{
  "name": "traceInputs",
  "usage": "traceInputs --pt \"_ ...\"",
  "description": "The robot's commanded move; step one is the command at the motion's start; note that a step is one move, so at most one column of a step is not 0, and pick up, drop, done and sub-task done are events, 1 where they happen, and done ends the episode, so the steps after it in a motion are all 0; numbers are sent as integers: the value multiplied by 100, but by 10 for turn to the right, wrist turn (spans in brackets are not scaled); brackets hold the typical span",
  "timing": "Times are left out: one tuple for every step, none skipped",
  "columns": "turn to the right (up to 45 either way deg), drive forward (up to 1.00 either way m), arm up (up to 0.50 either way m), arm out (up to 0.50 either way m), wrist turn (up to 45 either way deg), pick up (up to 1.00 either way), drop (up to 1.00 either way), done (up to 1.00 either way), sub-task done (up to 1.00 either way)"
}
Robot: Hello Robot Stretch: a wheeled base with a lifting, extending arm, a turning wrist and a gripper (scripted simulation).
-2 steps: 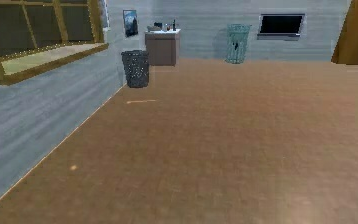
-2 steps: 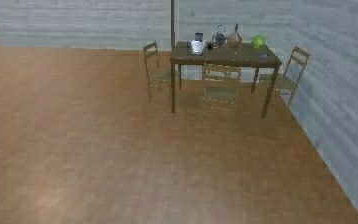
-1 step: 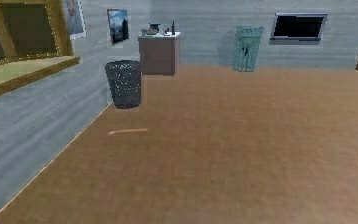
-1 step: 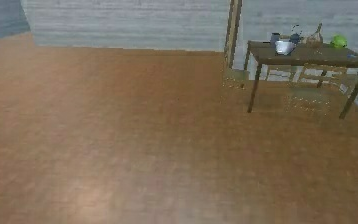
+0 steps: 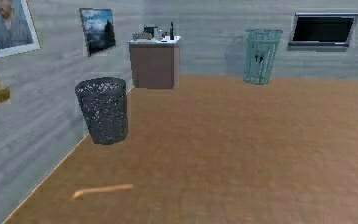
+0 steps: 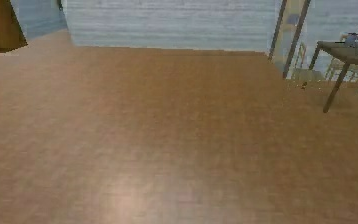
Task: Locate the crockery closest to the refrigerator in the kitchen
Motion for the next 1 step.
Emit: traceInputs --pt "0 100 0 0 0 0 0 0 0"
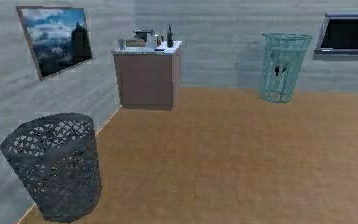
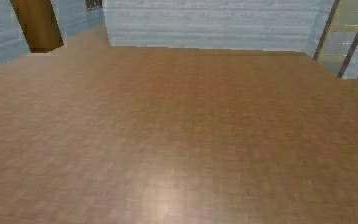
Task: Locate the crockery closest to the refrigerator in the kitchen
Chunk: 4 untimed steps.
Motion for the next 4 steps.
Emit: traceInputs --pt "0 100 0 0 0 0 0 0 0" --pt "0 55 0 0 0 0 0 0 0" --pt "-90 0 0 0 0 0 0 0 0" --pt "0 70 0 0 0 0 0 0 0"
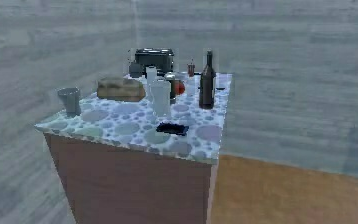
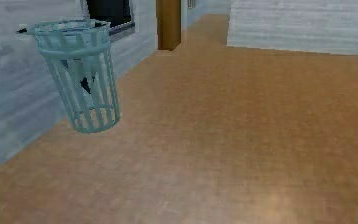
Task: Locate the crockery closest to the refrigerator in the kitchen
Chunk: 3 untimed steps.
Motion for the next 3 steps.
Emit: traceInputs --pt "450 0 0 0 0 0 0 0 0" --pt "450 0 0 0 0 0 0 0 0" --pt "450 0 0 0 0 0 0 0 0"
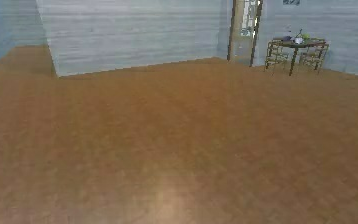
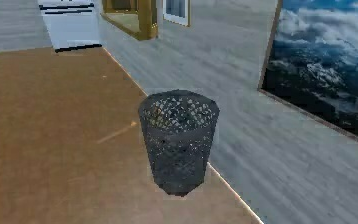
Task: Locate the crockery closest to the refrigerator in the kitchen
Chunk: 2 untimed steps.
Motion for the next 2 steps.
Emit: traceInputs --pt "300 0 0 0 0 0 0 0 0" --pt "0 100 0 0 0 0 0 0 0"
